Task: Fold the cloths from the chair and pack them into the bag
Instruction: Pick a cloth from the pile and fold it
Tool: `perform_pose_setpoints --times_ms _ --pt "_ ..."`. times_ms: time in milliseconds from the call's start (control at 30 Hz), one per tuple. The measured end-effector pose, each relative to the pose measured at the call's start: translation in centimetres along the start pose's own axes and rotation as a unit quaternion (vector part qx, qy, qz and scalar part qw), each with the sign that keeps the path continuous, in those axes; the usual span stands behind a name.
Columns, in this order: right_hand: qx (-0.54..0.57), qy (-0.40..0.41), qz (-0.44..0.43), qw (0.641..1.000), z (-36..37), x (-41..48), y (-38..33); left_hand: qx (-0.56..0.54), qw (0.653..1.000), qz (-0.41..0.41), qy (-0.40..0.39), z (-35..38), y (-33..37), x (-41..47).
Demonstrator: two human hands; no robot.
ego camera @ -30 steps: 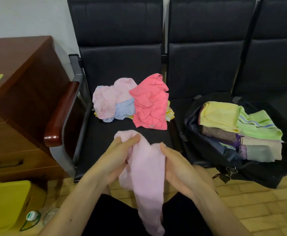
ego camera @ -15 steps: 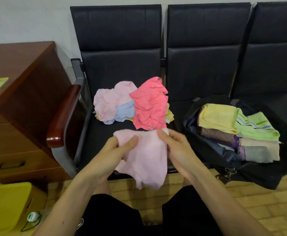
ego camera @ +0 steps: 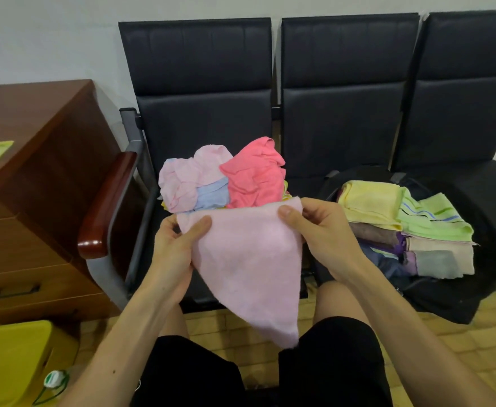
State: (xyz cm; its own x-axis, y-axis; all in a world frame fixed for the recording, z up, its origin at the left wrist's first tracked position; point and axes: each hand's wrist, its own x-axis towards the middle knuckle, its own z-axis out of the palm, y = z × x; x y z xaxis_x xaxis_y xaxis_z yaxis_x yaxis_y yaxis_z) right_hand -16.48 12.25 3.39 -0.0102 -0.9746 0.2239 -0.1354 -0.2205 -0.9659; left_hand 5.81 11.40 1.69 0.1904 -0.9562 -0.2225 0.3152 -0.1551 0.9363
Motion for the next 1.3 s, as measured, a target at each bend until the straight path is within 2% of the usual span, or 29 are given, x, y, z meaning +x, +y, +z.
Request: perform_pose_setpoints --times_ms 67,200,267,433,500,600,667,767,867,1067,1300 --pt "-0.002 0.006 0.003 1.000 -0.3 0.1 0.0 0.027 0.999 0.036 0.002 0.1 0.2 -0.3" --pt "-0.021 0.002 0.026 0.999 -0.8 0.4 0.6 0.133 0.983 0.117 -0.059 -0.3 0.9 -0.2" --pt "-0.027 0.002 0.043 0.999 -1.0 0.5 0.8 0.174 0.975 0.113 -0.083 -0.5 1.2 0.3" --pt "-0.089 0.031 0.071 0.993 -1.8 1.1 0.9 0.201 0.962 0.090 -0.159 -0.7 2.2 0.6" --pt "-0.114 0.010 0.066 0.991 -2.4 1.2 0.7 0.216 0.956 0.094 -0.176 -0.9 2.1 0.9" --pt "-0.138 -0.064 0.046 0.987 -3.2 1.3 0.2 0.249 0.945 0.099 -0.188 -1.5 2.0 1.4" --pt "-0.167 -0.081 0.050 0.981 -3.5 1.4 0.2 0.288 0.934 0.112 -0.182 -1.7 2.0 1.6" --pt "-0.258 -0.060 0.046 0.963 -3.4 1.4 0.3 0.351 0.913 0.150 -0.146 -1.8 1.7 1.8" --pt "-0.303 -0.042 0.026 0.952 -2.9 1.2 0.3 0.395 0.896 0.176 -0.100 -1.9 1.0 2.3" --pt "-0.364 0.007 -0.032 0.931 -2.3 0.8 0.4 0.421 0.873 0.247 -0.023 -1.2 0.7 1.6" --pt "-0.391 0.037 -0.069 0.917 -2.3 0.4 1.1 0.410 0.864 0.293 0.000 -1.0 0.4 1.3"
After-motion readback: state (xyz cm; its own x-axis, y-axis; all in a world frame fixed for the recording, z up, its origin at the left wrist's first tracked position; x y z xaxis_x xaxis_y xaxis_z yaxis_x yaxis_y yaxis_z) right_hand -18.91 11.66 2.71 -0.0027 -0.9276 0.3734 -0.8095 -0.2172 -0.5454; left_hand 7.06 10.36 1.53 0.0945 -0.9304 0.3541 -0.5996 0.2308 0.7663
